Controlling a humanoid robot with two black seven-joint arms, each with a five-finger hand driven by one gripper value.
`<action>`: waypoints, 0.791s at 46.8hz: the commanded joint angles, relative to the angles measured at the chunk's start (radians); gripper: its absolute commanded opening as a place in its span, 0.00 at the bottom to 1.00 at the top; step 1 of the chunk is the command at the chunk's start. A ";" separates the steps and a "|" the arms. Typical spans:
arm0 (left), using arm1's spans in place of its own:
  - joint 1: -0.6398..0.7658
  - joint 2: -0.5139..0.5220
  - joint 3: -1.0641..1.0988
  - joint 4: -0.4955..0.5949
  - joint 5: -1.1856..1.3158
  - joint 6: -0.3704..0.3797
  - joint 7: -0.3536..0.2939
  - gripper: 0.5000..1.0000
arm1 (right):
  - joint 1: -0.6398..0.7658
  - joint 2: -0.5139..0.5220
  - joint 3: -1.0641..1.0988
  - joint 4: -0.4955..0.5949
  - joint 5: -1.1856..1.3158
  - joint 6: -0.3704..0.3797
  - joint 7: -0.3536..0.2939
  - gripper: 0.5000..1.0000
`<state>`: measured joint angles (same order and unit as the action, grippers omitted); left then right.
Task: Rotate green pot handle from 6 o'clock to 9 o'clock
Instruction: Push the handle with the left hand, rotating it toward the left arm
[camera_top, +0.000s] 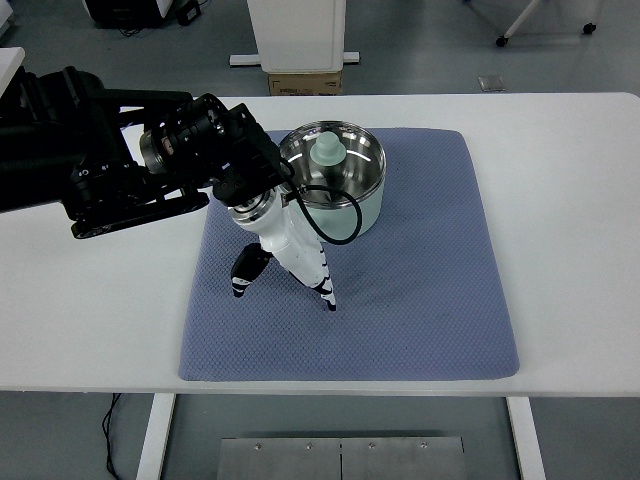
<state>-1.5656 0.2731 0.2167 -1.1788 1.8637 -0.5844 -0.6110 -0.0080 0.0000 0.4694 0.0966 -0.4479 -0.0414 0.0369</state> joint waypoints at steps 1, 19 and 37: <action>0.001 0.018 0.013 -0.001 0.000 0.000 0.000 1.00 | 0.000 0.000 0.000 0.000 0.000 0.000 0.000 1.00; -0.013 0.078 0.029 0.001 0.000 0.005 0.000 1.00 | 0.000 0.000 0.000 0.000 0.000 0.000 0.000 1.00; -0.013 0.150 0.029 0.001 0.002 0.009 0.000 1.00 | 0.000 0.000 0.000 0.000 0.000 0.000 0.000 1.00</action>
<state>-1.5779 0.4174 0.2452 -1.1780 1.8653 -0.5751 -0.6110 -0.0080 0.0000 0.4694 0.0966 -0.4479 -0.0414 0.0369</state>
